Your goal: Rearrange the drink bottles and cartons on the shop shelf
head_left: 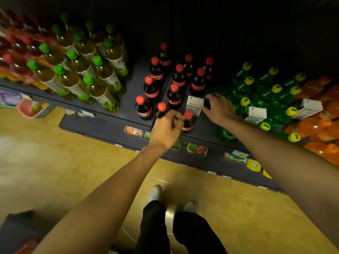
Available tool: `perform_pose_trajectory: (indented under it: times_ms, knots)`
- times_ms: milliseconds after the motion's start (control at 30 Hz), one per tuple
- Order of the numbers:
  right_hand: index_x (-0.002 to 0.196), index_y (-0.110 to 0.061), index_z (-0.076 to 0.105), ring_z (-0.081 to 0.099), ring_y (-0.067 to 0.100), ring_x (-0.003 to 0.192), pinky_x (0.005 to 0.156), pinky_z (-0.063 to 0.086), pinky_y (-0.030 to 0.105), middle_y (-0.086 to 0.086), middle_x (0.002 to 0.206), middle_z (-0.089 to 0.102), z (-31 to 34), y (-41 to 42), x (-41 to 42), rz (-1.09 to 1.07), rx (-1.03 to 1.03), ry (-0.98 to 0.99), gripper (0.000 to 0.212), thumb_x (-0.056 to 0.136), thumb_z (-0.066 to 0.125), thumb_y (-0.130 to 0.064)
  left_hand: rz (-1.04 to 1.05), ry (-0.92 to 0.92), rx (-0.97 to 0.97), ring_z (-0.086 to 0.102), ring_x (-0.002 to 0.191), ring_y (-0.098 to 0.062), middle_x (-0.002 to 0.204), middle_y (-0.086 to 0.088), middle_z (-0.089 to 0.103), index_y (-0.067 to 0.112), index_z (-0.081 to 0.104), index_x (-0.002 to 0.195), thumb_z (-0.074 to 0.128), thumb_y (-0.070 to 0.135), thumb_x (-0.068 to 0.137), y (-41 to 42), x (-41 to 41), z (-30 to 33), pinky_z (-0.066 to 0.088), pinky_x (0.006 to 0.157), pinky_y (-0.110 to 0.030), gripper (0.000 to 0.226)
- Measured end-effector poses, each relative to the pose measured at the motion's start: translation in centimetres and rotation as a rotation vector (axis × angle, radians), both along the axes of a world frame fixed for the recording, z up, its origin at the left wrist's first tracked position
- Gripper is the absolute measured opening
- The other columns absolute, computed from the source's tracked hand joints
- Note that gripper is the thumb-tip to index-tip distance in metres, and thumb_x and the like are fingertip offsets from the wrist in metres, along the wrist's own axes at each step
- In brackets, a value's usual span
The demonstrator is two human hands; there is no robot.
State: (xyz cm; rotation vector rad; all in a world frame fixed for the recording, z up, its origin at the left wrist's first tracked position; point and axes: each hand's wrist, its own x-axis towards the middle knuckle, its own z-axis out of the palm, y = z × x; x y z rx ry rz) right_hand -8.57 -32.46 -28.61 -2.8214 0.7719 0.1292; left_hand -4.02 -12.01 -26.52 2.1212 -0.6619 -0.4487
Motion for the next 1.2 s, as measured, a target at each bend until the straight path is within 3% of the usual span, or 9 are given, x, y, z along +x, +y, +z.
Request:
perform_pose_trajectory:
  times_ms: [200,500,667,800,900,1200]
  knots:
    - [0.125,-0.013,0.050,0.053,0.033,0.113,0.086,0.044,0.039,0.013,0.125,0.053,-2.9,-0.3,3.0,0.026,0.027,0.082,0.054,0.085,0.063,-0.046,0.009,-0.028,-0.030,0.053,0.058,-0.012,0.064,0.008,0.055,0.018,0.063,0.096,0.058,0.025,0.092,0.9,1.2,-0.9,0.045,0.059,-0.030,0.010]
    - [0.122,-0.012,0.051,0.052,0.031,0.114,0.086,0.045,0.037,0.012,0.126,0.053,-4.5,-0.2,4.9,-0.017,-0.005,0.130,0.044,0.085,0.067,-0.030,-0.024,-0.002,-0.013,0.052,0.060,-0.010,0.070,-0.001,0.060,0.015,0.063,0.099,0.057,0.021,0.092,2.4,2.9,-1.2,0.048,0.064,-0.033,0.011]
    - [0.122,-0.011,0.055,0.056,0.032,0.106,0.083,0.045,0.037,0.013,0.121,0.054,-2.6,0.3,3.6,0.009,-0.019,-0.009,0.039,0.087,0.063,-0.028,-0.072,-0.036,-0.019,0.048,0.055,-0.006,0.067,0.002,0.057,0.015,0.063,0.099,0.057,0.024,0.093,2.9,3.3,-0.5,0.044,0.057,-0.028,0.012]
    - [0.123,-0.009,0.055,0.054,0.035,0.104,0.081,0.045,0.037,0.016,0.118,0.052,1.0,0.4,1.6,-0.036,0.024,-0.110,0.040,0.087,0.063,-0.025,-0.126,-0.044,-0.035,0.057,0.062,-0.014,0.073,-0.004,0.064,0.016,0.062,0.097,0.057,0.023,0.093,2.8,3.6,0.8,0.048,0.060,-0.031,0.010]
    - [0.123,-0.008,0.054,0.054,0.036,0.103,0.082,0.047,0.038,0.016,0.120,0.050,3.9,0.8,-0.4,-0.090,0.069,-0.207,0.041,0.087,0.063,-0.025,-0.189,-0.040,-0.018,0.052,0.054,-0.006,0.070,0.001,0.062,0.018,0.062,0.099,0.057,0.022,0.093,2.5,3.3,2.3,0.045,0.055,-0.023,0.009]
    - [0.112,-0.005,0.058,0.056,0.034,0.089,0.079,0.049,0.044,0.013,0.101,0.053,11.1,3.8,-7.9,-0.268,0.079,-0.452,0.036,0.084,0.069,-0.024,-0.463,-0.151,-0.031,0.052,0.054,-0.010,0.057,0.011,0.053,0.019,0.063,0.096,0.056,0.027,0.094,-0.2,1.4,5.0,0.046,0.056,-0.030,0.011]
